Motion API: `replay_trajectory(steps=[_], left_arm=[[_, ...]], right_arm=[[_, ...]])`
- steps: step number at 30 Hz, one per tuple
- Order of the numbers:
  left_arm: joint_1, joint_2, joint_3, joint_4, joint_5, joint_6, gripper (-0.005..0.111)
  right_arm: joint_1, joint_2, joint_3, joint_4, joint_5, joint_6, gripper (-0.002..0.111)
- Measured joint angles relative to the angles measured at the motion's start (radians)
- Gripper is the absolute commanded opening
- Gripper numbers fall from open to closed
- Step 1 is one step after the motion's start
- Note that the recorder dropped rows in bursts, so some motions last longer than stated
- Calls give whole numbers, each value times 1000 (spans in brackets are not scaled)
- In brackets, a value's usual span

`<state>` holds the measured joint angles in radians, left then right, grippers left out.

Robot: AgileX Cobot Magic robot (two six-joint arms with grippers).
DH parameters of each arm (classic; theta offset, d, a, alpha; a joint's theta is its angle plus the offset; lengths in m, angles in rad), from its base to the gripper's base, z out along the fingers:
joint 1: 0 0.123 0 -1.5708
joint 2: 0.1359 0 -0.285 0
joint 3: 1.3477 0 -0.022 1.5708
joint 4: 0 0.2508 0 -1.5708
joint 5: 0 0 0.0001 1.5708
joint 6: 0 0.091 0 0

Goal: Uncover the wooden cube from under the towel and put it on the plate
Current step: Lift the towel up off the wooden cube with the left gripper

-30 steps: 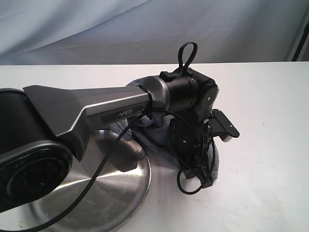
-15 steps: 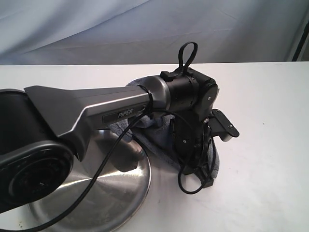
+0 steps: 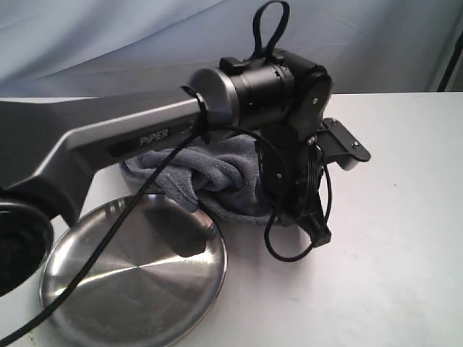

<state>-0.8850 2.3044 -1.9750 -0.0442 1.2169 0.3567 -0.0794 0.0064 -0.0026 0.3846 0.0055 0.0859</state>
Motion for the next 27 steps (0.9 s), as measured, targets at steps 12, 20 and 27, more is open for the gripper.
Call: replay_trajectory(steps=[12, 20, 27], left_arm=[[0, -175, 0, 389, -74, -234, 0], [9, -193, -2, 633, -78, -468, 0], [89, -193, -2, 642, -90, -620, 0]], right_arm=[[0, 0, 0, 0, 0, 0, 3], [0, 0, 0, 0, 0, 0, 3], [0, 0, 0, 0, 0, 0, 3]])
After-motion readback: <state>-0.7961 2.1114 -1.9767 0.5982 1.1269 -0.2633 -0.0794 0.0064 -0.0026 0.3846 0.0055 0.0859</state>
